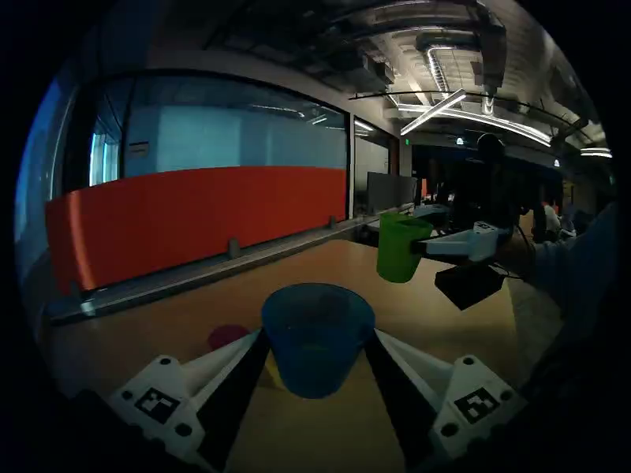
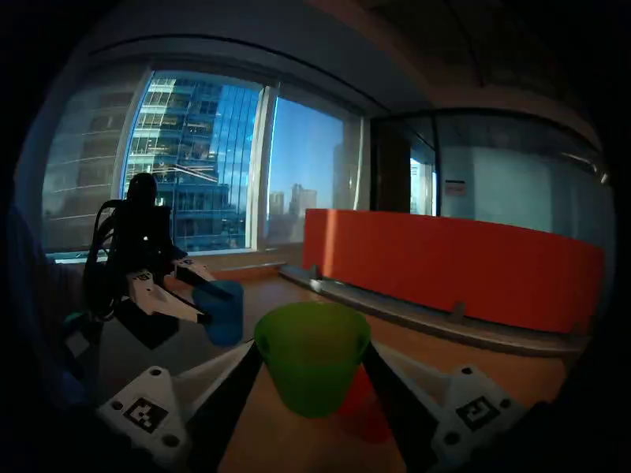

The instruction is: Pour water

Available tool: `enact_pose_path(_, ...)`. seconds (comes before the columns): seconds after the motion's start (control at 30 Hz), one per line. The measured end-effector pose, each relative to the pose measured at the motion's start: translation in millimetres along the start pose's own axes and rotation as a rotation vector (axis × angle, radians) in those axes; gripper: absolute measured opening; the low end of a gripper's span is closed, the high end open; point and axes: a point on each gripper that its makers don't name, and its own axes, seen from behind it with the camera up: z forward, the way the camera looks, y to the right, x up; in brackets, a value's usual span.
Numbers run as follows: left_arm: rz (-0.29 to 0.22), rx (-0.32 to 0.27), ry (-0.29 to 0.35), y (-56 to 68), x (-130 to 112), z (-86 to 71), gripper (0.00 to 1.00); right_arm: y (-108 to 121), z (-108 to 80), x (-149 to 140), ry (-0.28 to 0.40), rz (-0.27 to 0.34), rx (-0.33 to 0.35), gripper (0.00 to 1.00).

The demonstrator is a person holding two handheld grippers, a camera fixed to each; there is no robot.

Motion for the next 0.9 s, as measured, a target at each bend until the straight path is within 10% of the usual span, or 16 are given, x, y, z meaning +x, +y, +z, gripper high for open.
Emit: enact_pose_path(0.9, 0.17, 0.059, 0.104, -9.4, 70.5, -10.2, 0.84, -27.2, 14.1, -21.2, -0.049, -0.008, 0.079, 0.91)
